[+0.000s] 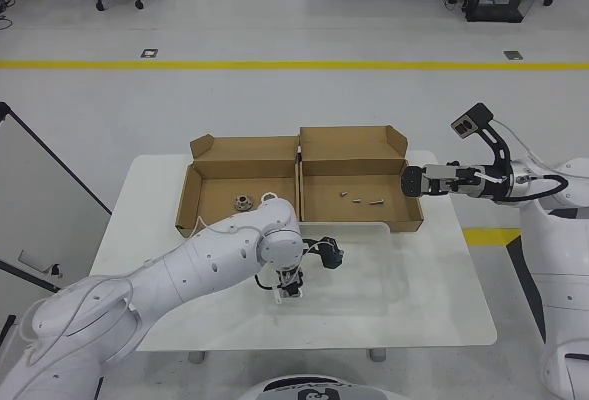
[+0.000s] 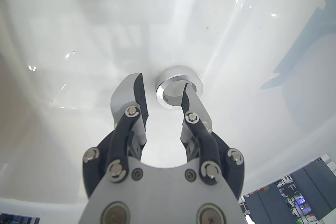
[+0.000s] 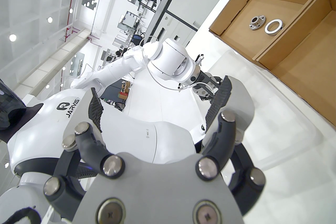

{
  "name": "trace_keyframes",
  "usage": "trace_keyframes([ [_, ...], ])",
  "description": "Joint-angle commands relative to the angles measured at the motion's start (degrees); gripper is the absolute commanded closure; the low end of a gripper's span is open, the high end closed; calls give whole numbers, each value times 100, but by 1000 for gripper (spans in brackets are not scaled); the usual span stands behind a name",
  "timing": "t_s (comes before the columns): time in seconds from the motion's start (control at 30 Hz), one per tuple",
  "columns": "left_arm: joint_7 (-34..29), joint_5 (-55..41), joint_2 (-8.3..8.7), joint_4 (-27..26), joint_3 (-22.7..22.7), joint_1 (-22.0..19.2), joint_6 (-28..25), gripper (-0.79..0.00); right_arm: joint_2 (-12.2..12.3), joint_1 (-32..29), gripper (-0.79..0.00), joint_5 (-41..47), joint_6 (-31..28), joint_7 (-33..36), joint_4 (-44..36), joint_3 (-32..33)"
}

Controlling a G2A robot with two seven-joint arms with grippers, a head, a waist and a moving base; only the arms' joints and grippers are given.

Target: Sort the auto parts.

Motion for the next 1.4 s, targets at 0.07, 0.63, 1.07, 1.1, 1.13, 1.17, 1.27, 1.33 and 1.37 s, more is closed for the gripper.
trace_keyframes([
  [0.07, -8, 10, -3, 3, -13, 2, 9, -292, 0, 0, -785, 0, 0, 0, 0, 0],
  [0.63, 62, 68, -114, 199, 68, 35, 0, 0, 0, 0, -785, 0, 0, 0, 0, 0],
  [1.07, 344, 30, 153, -790, -781, -23, 591, 0, 0, 0, -785, 0, 0, 0, 0, 0],
  [1.1, 340, -1, 197, -975, -895, -8, 632, 0, 0, 0, -785, 0, 0, 0, 0, 0],
  [1.13, 296, -5, 245, -1132, -989, 18, 647, 0, 0, 0, -785, 0, 0, 0, 0, 0],
  [1.17, 239, 13, 292, -1290, -1085, 38, 691, 0, 0, 0, -785, 0, 0, 0, 0, 0],
  [1.27, 101, 12, 415, -1750, -1347, 133, 784, 0, 0, 0, -785, 0, 0, 0, 0, 0],
  [1.33, -13, 37, 476, -1987, -1473, 185, 877, 0, 0, 0, -785, 0, 0, 0, 0, 0],
  [1.37, -53, 83, 497, -2104, -1519, 192, 897, 0, 0, 0, -785, 0, 0, 0, 0, 0],
])
